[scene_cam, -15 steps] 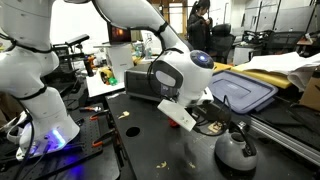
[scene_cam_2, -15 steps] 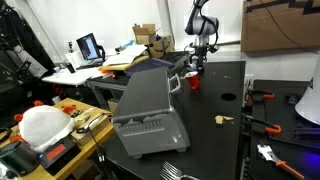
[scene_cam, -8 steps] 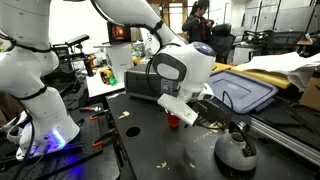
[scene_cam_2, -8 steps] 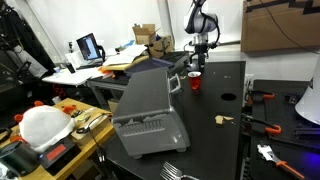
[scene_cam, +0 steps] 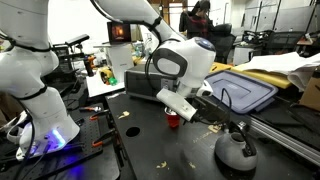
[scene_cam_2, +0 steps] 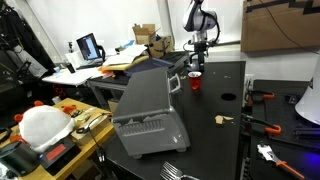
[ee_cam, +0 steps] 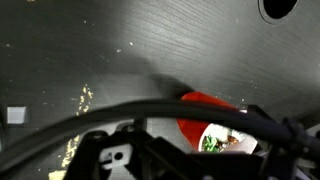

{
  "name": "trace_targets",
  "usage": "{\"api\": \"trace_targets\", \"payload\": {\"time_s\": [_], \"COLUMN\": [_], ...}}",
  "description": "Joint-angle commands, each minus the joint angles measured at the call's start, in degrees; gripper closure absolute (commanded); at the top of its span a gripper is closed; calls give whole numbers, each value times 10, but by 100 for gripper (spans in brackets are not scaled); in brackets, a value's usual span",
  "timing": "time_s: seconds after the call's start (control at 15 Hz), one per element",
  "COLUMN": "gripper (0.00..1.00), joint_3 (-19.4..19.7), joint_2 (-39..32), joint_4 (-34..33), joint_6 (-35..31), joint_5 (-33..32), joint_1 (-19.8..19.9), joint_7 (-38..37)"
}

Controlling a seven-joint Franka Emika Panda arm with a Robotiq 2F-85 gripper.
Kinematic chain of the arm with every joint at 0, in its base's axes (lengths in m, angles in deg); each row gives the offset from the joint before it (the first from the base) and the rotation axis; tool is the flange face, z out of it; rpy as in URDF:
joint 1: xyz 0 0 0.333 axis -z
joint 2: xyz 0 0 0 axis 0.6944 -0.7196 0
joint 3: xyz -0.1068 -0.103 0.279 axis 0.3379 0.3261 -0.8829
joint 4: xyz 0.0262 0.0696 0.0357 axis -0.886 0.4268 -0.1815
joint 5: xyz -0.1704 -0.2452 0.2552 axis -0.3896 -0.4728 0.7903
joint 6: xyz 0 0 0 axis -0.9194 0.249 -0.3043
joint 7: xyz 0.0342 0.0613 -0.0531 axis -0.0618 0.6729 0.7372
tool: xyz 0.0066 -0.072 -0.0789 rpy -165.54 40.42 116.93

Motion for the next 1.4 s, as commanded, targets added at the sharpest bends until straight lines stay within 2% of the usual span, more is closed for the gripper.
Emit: {"api": "trace_targets", "payload": {"time_s": [0.0, 0.67, 1.07, 1.13, 1.2, 1.33], "gripper": [0, 0, 0, 25, 26, 42], "joint_3": [-2, -13, -20, -22, -22, -25], "joint_2": [22, 18, 20, 21, 22, 22], "joint_4": [11, 32, 58, 62, 65, 70], "joint_6": [2, -54, -125, -134, -139, -146], "joint_5": [8, 63, 66, 66, 65, 64], "joint_1": [-3, -3, -4, -4, -4, -3], "joint_7": [-34, -62, -61, -61, -61, -62]}}
